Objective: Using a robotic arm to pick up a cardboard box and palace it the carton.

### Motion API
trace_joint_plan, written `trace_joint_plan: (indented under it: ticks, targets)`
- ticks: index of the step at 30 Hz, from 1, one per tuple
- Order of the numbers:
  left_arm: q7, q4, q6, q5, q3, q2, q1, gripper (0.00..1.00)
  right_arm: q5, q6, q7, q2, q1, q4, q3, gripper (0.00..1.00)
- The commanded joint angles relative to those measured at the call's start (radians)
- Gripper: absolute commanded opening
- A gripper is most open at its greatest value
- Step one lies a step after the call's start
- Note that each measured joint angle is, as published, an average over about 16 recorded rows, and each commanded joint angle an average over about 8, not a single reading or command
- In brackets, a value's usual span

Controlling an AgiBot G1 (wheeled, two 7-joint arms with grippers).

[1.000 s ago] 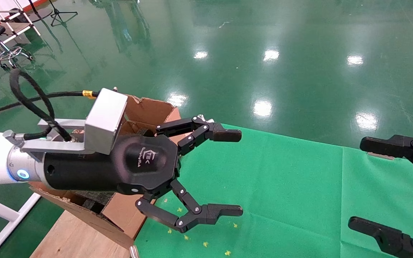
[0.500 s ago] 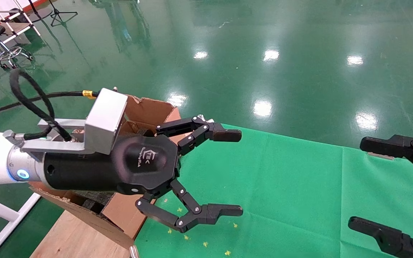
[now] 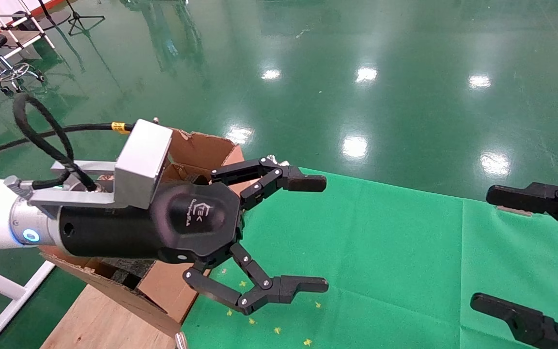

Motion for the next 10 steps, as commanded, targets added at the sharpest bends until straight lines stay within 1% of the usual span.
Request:
trace_joint_plan:
  ticks: [1,10]
  targets:
    - [0.000,0.000,0.000,0.000,0.000,0.000,0.000,1.00,0.000,0.000,0.000,0.000,0.000,0.000,0.000,1.00]
    - [0.000,0.000,0.000,0.000,0.000,0.000,0.000,1.00,0.000,0.000,0.000,0.000,0.000,0.000,0.000,1.00]
